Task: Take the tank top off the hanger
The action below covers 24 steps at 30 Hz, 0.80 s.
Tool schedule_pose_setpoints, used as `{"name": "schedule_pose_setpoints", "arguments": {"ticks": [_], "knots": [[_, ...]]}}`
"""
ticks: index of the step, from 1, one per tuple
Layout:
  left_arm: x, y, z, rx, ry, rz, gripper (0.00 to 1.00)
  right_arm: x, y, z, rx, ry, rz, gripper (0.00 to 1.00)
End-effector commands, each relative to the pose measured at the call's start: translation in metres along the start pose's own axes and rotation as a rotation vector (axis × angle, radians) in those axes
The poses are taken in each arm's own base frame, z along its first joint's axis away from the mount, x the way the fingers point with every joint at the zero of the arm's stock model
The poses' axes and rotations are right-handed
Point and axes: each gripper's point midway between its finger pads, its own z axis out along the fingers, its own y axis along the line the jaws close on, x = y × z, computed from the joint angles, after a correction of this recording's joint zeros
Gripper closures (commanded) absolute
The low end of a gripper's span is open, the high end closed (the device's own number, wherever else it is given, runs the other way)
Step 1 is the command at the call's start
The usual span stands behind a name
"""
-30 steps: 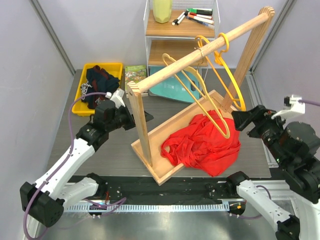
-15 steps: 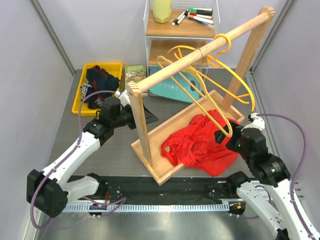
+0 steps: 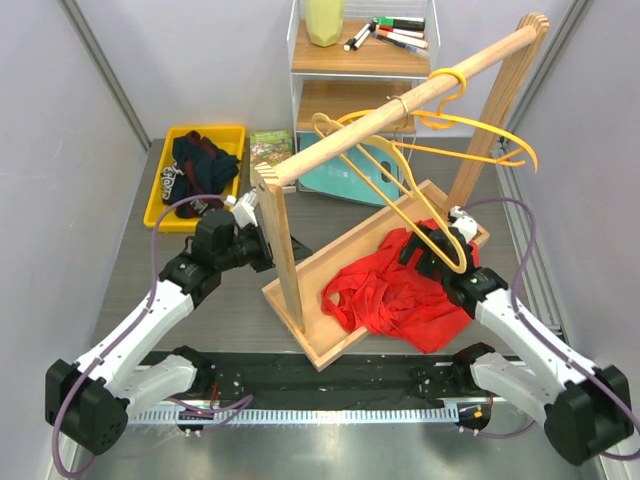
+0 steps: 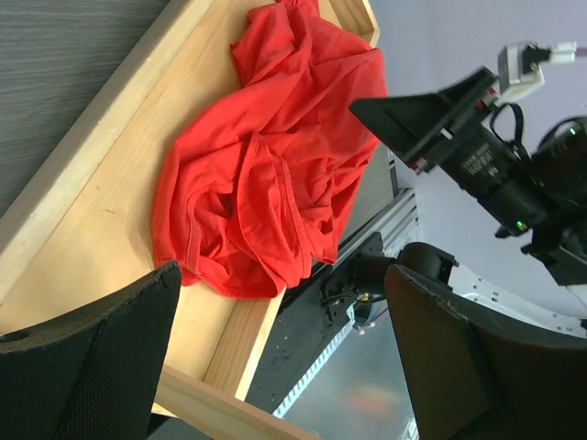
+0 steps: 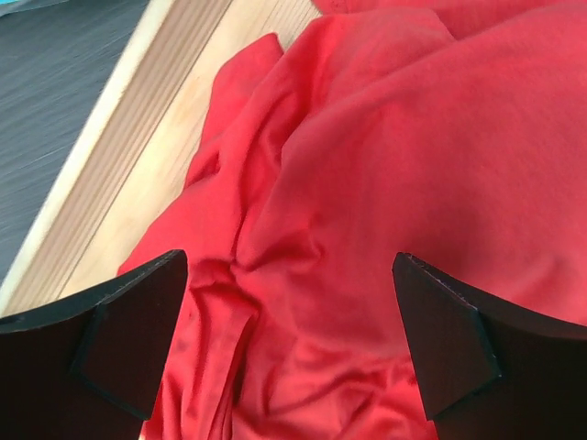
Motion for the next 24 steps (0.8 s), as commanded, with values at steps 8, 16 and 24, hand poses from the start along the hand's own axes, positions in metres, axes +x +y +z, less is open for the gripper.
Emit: {"name": "schedule_pose_setpoints", "arguments": {"ticks": [8,16,24], "knots": [[0.002,-0.003,-0.017,-0.003,-0.024,0.06,0.08,0.009,0.019,0.069,-0.003,0.011,-0.068,0.06],[0.005,0.002,-0.02,-0.018,-0.029,0.064,0.08,0.057,0.068,0.08,-0.171,0.112,-0.127,0.4],[0.006,0.007,-0.022,-0.038,-0.041,0.061,0.08,0.076,0.125,0.058,-0.377,0.165,-0.165,0.99]]}}
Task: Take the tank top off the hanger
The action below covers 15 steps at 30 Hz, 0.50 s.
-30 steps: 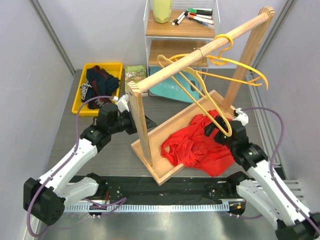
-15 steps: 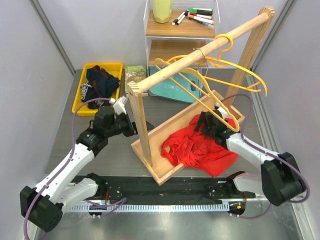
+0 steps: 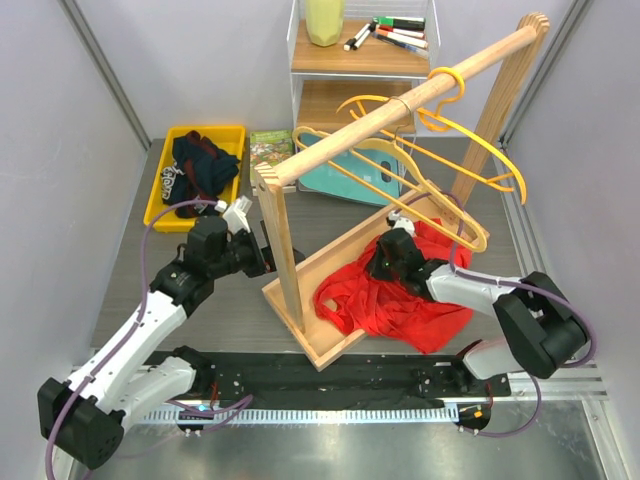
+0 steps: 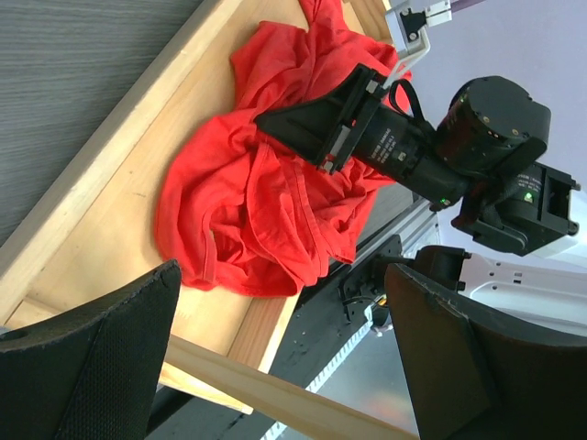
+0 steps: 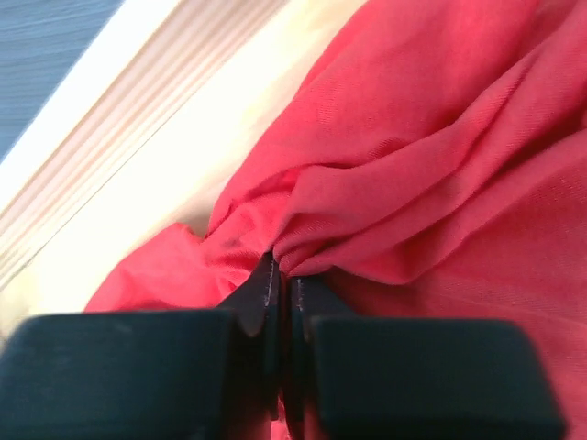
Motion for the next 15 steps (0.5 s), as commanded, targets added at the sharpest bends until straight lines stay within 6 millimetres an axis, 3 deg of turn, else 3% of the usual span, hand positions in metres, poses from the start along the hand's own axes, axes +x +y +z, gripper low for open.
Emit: {"name": "schedule_pose_setpoints", "arguments": {"ticks": [1,5,9,15], "knots": [[0.0,0.0,-0.006,0.002,-0.017,0.034,0.08,-0.021,0.061,-0.015,-0.214,-0.057,-0.008,0.99],[-0.002,0.0,-0.007,-0.002,-0.026,0.04,0.09,-0.024,0.098,-0.045,-0.387,-0.037,-0.004,0.99],[-0.006,0.002,-0.007,-0.014,-0.04,0.053,0.08,-0.033,0.137,-0.093,-0.626,-0.033,0.033,0.99],[-0.01,-0.002,-0.002,-0.004,-0.029,0.05,0.08,-0.061,0.17,-0.138,-0.823,-0.085,0.129,0.99]]}}
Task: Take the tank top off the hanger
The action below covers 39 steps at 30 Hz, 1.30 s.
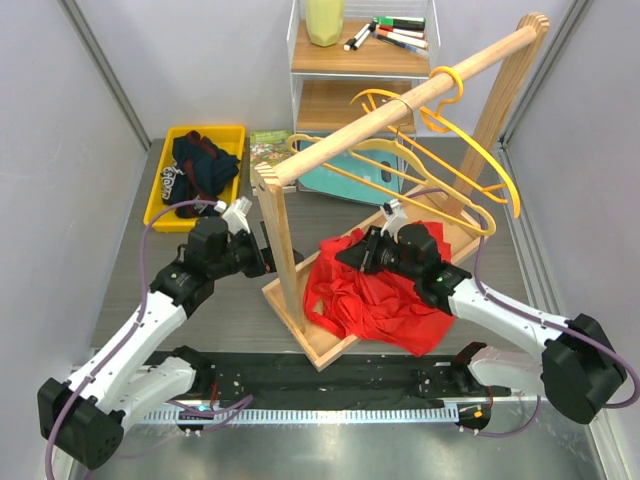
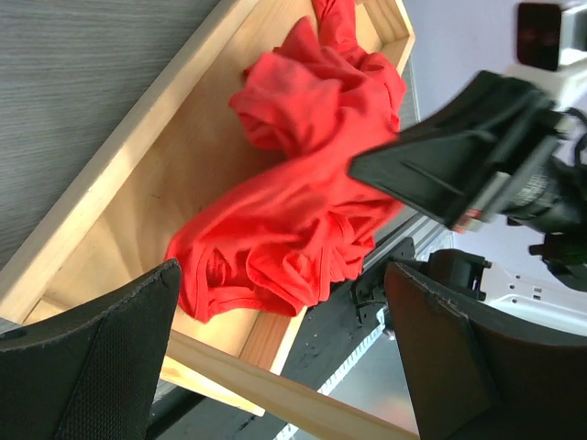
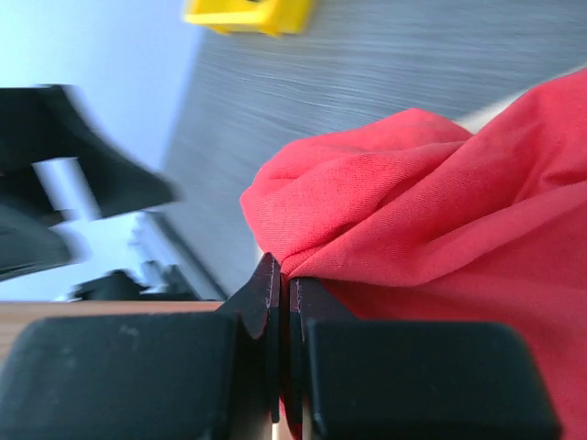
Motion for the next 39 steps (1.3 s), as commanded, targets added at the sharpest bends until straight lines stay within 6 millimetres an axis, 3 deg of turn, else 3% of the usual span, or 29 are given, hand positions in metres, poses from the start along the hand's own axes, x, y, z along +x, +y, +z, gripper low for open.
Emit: {"name": "schedule_pose_setpoints", "arguments": {"ticks": [1,9,15,19,21,23,25,26,27,30,32,33,35,38,39], "knots": [[-0.009,-0.009,0.0,0.023,-0.011,0.029,0.08,-0.033,0.08,-0.017,-0.301,-0.063,0.05,0.99],[-0.012,-0.01,-0.008,0.021,-0.036,0.024,0.08,-0.062,0.133,-0.043,-0.504,-0.131,0.103,0.99],[-0.015,-0.016,-0.014,0.037,-0.055,0.028,0.08,-0.089,0.169,-0.074,-0.613,-0.203,0.09,0.99],[-0.017,-0.018,-0.016,0.044,-0.06,0.031,0.08,-0.095,0.176,-0.089,-0.628,-0.24,0.07,0.99],[-0.017,-0.019,-0.016,0.048,-0.058,0.031,0.08,-0.092,0.165,-0.087,-0.569,-0.252,0.03,0.99],[-0.017,-0.018,-0.016,0.045,-0.057,0.03,0.08,-0.079,0.13,-0.076,-0.403,-0.23,0.039,0.99],[-0.016,-0.02,-0.016,0.052,-0.053,0.031,0.08,-0.064,0.073,-0.066,-0.158,-0.227,0.033,0.99],[-0.015,-0.019,-0.016,0.051,-0.05,0.03,0.08,-0.058,0.056,-0.065,-0.091,-0.23,0.035,0.99],[-0.015,-0.02,-0.016,0.055,-0.052,0.032,0.08,-0.04,0.029,-0.063,-0.005,-0.194,0.032,0.99],[-0.015,-0.02,-0.013,0.063,-0.05,0.02,0.08,-0.02,-0.005,-0.066,0.087,-0.189,0.043,0.98],[-0.014,-0.022,-0.011,0.081,-0.04,0.014,0.08,-0.012,-0.013,-0.067,0.096,-0.185,0.054,0.96],[-0.013,-0.022,-0.009,0.086,-0.033,0.008,0.08,-0.007,-0.026,-0.066,0.136,-0.192,0.065,0.92],[-0.01,-0.025,-0.006,0.112,-0.013,0.01,0.08,-0.001,-0.033,-0.066,0.148,-0.187,0.086,0.86],[-0.004,-0.032,0.002,0.166,0.043,0.013,0.07,0.009,-0.043,-0.066,0.171,-0.17,0.104,0.59],[-0.002,-0.031,0.007,0.17,0.064,0.009,0.07,0.012,-0.045,-0.068,0.179,-0.162,0.107,0.43]]}}
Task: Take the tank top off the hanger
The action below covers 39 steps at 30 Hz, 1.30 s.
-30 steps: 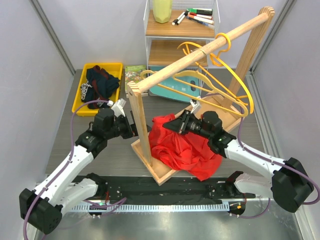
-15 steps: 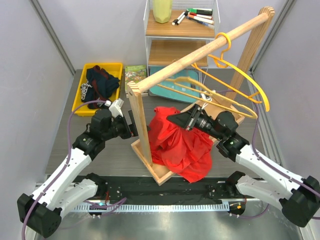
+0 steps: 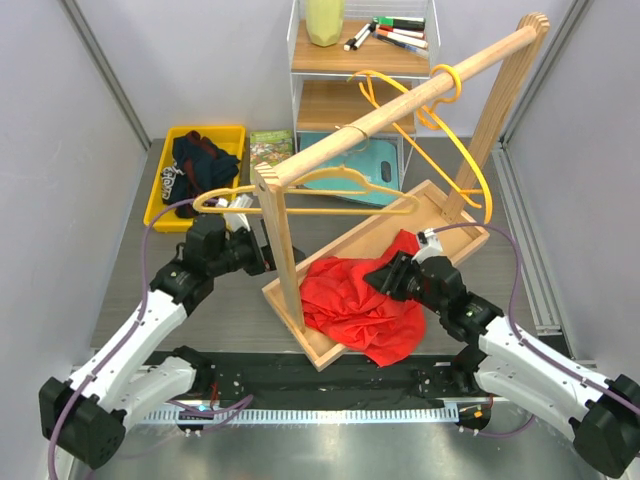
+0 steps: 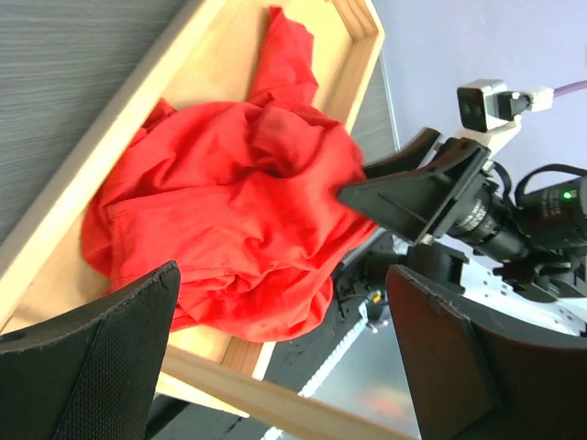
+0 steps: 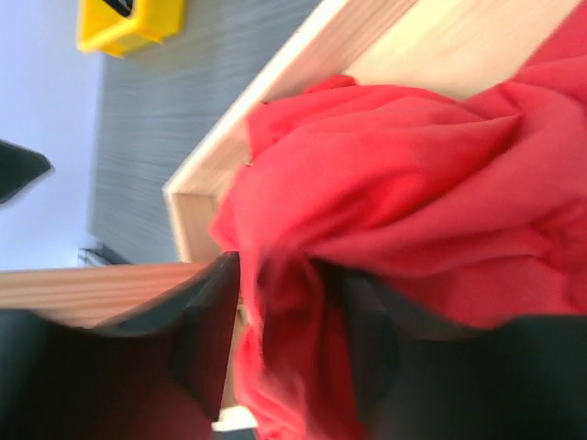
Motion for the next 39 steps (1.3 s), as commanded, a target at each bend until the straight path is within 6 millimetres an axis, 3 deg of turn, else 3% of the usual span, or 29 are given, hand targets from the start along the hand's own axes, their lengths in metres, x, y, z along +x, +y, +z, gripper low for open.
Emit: {"name": "schedule_pose_setpoints", "arguments": {"ticks": [1,5,8,12,13,15,16,19,23,29,34,39], "knots": [[0.002,-0.019,0.013,0.12,0.076,0.012,0.07,-0.011,-0.003,-0.004,0.021,-0.06,0.005,0.37],[0.011,-0.011,0.034,0.116,0.172,-0.021,0.07,-0.012,-0.026,-0.01,0.154,-0.063,-0.017,0.11],[0.013,-0.007,0.044,0.11,0.181,-0.026,0.08,-0.021,-0.045,-0.018,0.298,-0.075,-0.047,0.04],[0.017,-0.001,0.049,0.088,0.187,-0.027,0.08,-0.022,-0.055,-0.011,0.389,-0.035,-0.105,0.03],[0.019,0.003,0.049,0.075,0.192,-0.035,0.08,-0.012,-0.059,-0.003,0.403,0.022,-0.115,0.02],[0.019,0.006,0.047,0.057,0.177,-0.026,0.08,0.0,-0.051,0.01,0.33,0.086,-0.148,0.0],[0.022,0.011,0.045,0.039,0.183,-0.031,0.08,0.021,-0.045,0.017,0.273,0.177,-0.155,0.0],[0.024,0.014,0.04,0.02,0.177,-0.023,0.08,0.04,-0.031,0.028,0.171,0.213,-0.199,0.0],[0.027,0.014,0.036,0.018,0.175,-0.024,0.07,0.068,-0.012,0.027,0.047,0.264,-0.283,0.0],[0.025,0.011,0.035,0.023,0.164,-0.027,0.07,0.083,0.004,0.022,-0.07,0.282,-0.382,0.0],[0.026,0.014,0.035,0.017,0.161,-0.032,0.07,0.106,-0.005,0.024,-0.035,0.348,-0.479,0.0],[0.027,0.016,0.038,0.014,0.157,-0.046,0.07,0.108,-0.024,0.039,0.12,0.267,-0.521,0.0]]}}
